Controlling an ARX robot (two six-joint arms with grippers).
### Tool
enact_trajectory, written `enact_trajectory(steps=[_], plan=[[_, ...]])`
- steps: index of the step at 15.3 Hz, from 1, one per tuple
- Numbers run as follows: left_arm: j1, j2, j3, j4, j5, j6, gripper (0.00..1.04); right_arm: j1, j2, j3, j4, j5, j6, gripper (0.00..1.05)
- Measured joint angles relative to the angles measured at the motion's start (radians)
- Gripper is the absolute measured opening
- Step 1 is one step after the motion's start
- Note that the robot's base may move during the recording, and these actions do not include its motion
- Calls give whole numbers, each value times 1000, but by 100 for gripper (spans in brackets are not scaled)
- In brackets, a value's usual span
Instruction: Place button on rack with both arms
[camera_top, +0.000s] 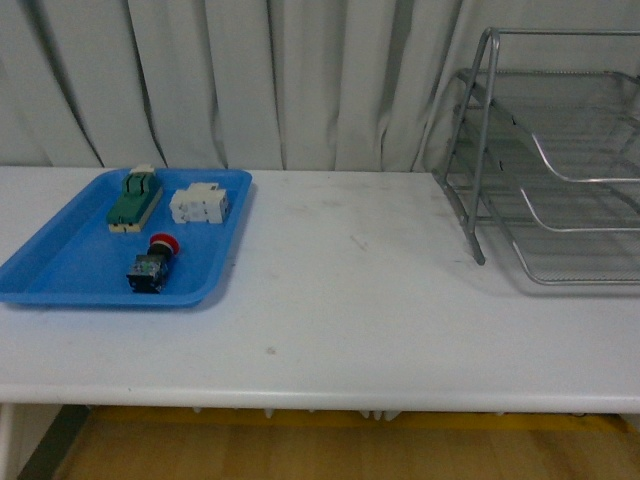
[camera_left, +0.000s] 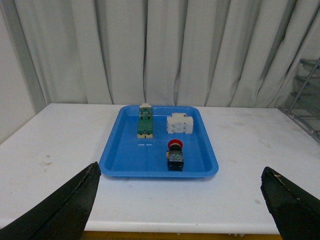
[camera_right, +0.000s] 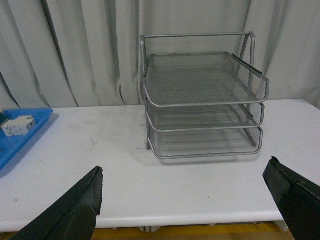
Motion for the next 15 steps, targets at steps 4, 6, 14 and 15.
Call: enact_trajectory(steps=[4,6,14,15], plan=[[0,0,0,0,0,0,98,0,0,0,0,0,0,98],[0,0,0,0,0,0,98,0,0,0,0,0,0,98],[0,0,0,0,0,0,98,0,0,0,0,0,0,98],[0,0,0,0,0,0,98,0,0,0,0,0,0,98]])
